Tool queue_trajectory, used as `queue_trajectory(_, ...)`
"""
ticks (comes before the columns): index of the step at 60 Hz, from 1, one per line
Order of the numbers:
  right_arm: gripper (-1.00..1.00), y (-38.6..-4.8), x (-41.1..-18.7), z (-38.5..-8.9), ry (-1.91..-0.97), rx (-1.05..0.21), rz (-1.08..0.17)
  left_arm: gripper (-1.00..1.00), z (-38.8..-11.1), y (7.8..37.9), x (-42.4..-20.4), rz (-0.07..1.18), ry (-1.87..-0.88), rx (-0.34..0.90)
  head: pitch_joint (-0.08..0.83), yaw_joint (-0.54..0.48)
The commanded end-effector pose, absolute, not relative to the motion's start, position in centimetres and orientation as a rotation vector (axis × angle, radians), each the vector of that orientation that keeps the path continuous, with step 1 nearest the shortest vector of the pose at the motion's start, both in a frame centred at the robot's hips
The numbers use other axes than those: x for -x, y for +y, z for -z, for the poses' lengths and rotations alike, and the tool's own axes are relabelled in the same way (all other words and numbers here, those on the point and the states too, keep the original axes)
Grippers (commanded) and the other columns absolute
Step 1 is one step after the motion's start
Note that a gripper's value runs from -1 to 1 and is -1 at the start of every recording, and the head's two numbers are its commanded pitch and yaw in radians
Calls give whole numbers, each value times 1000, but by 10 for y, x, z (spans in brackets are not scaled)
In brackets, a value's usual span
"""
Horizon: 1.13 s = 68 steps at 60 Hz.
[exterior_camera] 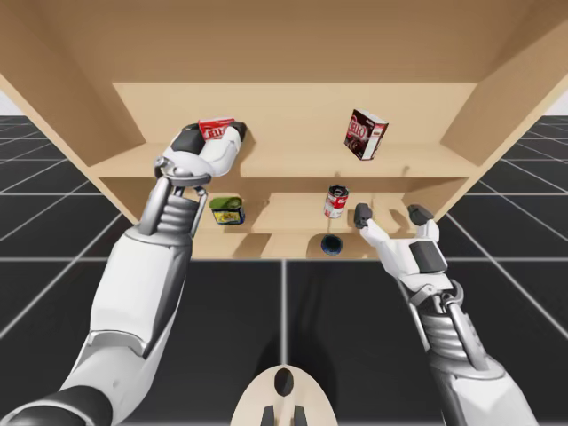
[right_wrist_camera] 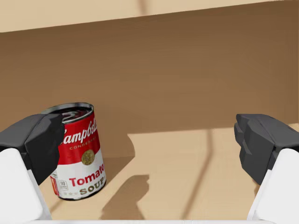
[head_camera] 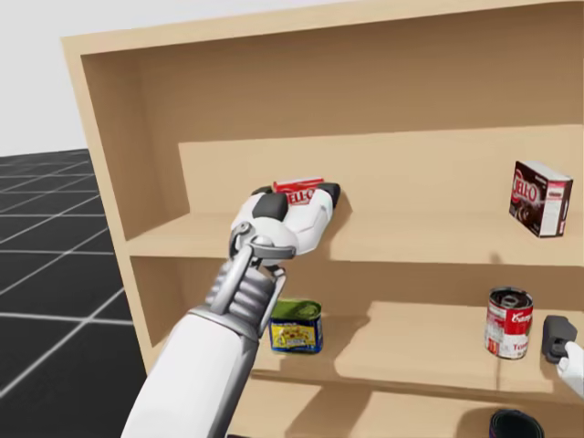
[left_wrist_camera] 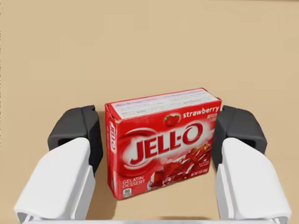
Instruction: Find the gelatin box on the shelf and bring it to me.
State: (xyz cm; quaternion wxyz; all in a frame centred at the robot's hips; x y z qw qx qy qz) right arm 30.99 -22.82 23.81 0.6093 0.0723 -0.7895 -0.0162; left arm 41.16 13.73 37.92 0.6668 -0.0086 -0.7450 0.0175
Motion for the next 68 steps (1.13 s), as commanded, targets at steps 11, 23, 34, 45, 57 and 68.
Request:
queue_trajectory(11, -1000, -224, -309, -236, -1813, -191, 59, 1000, -373, 122, -413, -38, -1539, 86, 201, 241)
queue_trajectory(23, -1000, -225, -309, -237, -1817, -191, 62, 1000, -387, 125, -399, -32, -1594, 79, 200, 243)
queue_trajectory(34, -1000, -225, -309, -237, -1820, -191, 66, 1000, -401, 127, -382, -19, -1647, 82, 198, 245)
queue_trajectory(45, -1000, -224, -308, -238, -1822, -190, 65, 1000, -416, 129, -357, -7, -1709, 79, 196, 245)
queue_trajectory(57, -1000, -224, -308, -238, -1823, -192, 64, 1000, -414, 136, -320, 15, -1755, 81, 198, 244)
queue_trajectory(68, -1000, -223, -307, -238, -1823, -191, 61, 1000, -407, 148, -271, 60, -1809, 68, 198, 249)
